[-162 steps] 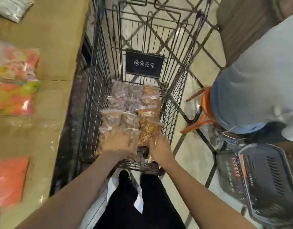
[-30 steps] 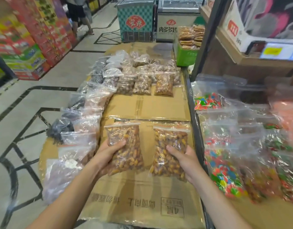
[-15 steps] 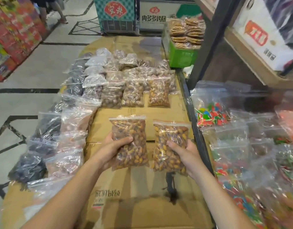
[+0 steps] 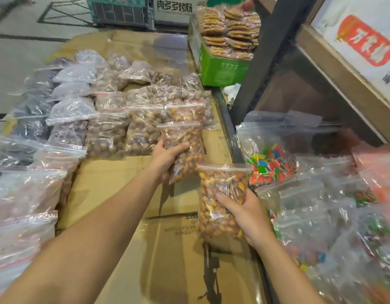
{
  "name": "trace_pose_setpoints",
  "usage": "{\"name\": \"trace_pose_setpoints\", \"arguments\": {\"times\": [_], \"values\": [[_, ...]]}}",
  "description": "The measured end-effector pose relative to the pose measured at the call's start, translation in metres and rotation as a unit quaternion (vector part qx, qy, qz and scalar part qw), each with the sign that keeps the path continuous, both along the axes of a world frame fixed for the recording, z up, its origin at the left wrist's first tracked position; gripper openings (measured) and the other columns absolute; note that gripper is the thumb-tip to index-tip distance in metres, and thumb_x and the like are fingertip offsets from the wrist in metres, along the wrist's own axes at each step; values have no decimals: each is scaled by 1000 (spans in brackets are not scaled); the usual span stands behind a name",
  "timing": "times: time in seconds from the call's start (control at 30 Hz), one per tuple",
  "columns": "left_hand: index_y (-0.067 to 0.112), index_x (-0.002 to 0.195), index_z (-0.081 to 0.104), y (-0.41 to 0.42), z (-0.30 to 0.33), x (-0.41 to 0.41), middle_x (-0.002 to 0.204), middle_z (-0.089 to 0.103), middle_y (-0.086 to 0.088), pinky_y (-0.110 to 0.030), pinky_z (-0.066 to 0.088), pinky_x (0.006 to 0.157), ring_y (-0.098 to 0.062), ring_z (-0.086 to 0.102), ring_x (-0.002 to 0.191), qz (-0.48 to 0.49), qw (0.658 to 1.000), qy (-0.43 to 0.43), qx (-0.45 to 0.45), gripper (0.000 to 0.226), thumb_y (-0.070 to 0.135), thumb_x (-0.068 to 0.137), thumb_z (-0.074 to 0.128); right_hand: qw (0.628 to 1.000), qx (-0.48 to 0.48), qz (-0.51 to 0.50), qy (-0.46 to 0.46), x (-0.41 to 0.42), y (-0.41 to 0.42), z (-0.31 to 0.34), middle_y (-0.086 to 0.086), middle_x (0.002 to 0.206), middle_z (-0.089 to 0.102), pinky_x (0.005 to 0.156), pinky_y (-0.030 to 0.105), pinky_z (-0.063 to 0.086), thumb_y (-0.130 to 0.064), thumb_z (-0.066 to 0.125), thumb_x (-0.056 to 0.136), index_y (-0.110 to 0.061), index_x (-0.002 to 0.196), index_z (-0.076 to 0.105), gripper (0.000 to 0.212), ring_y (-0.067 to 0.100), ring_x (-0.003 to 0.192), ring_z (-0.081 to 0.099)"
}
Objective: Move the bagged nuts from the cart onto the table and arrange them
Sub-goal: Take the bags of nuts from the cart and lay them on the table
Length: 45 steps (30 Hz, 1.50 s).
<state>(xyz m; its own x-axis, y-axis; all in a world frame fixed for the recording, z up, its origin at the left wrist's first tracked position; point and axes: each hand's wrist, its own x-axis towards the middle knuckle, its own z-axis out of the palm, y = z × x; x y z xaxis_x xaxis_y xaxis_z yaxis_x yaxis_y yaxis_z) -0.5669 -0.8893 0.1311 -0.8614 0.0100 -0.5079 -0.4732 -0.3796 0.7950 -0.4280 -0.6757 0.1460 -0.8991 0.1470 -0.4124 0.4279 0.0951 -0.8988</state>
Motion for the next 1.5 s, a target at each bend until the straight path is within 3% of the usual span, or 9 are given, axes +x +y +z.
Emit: {"name": "trace_pose_setpoints", "arguments": {"times": [0.17,0.23,0.37,0.53,0.7,0.93,1.2,1.4,1.5], "values": [[18,138,41,25,-16,-2,105,63,5,-38,54,93,-19,67,99,56,994,-21,-90,83,23,73,92,1000,10,3,-16,-13,-1,-11,-9,123,74,100,50,57,-70,93,48,-33,133,60,98,16,112,72],[19,126,43,28,-17,-1,111,64,4,-40,52,98,-19,65,104,49,987,-14,-150,75,33,72,92,1000,15,7,-27,-15,-3,-12,-11,125,72,101,48,57,-65,92,57,-31,133,58,90,14,113,71],[9,150,35,19,-7,5,136,56,-1,-48,47,108,-24,56,124,25,964,-16,-265,100,46,73,88,999,-28,9,-32,-15,-13,-12,-7,120,74,95,47,60,-51,93,65,-30,127,60,73,14,107,74],[18,129,49,-12,8,40,118,57,-4,-37,49,94,-25,59,110,5,940,21,-341,47,23,90,73,999,-2,23,-25,-31,-43,-8,-5,127,70,102,49,56,-64,88,55,-23,137,56,98,19,115,69],[14,132,54,-43,10,113,129,59,-11,-45,49,100,-28,58,118,-106,880,57,-459,44,32,93,61,992,121,17,-15,-38,-69,-8,-1,142,52,101,31,42,-55,81,82,-16,157,25,101,24,137,51],[20,139,53,-47,20,181,136,55,-15,-50,45,101,-43,53,121,-171,766,79,-614,49,42,96,55,945,326,33,22,-21,-74,5,16,160,34,111,55,39,-67,68,86,-18,162,7,108,39,147,33],[24,135,57,-38,52,238,141,55,-16,-57,42,99,-42,50,127,-177,659,193,-705,59,56,90,38,878,451,109,116,75,-63,43,8,158,41,116,49,38,-57,38,104,-21,155,39,63,31,145,36],[25,139,52,-10,72,280,147,50,-16,-60,39,103,-46,43,133,-219,615,276,-705,60,56,91,34,812,558,127,110,182,-41,54,3,166,36,126,51,24,-57,17,101,-27,157,40,67,31,156,24],[27,140,54,14,75,303,150,47,-15,-61,35,105,-46,40,137,-243,607,321,-686,59,56,91,38,810,576,80,77,234,-25,56,4,166,36,125,53,26,-54,31,103,-24,154,45,60,34,156,24]]}}
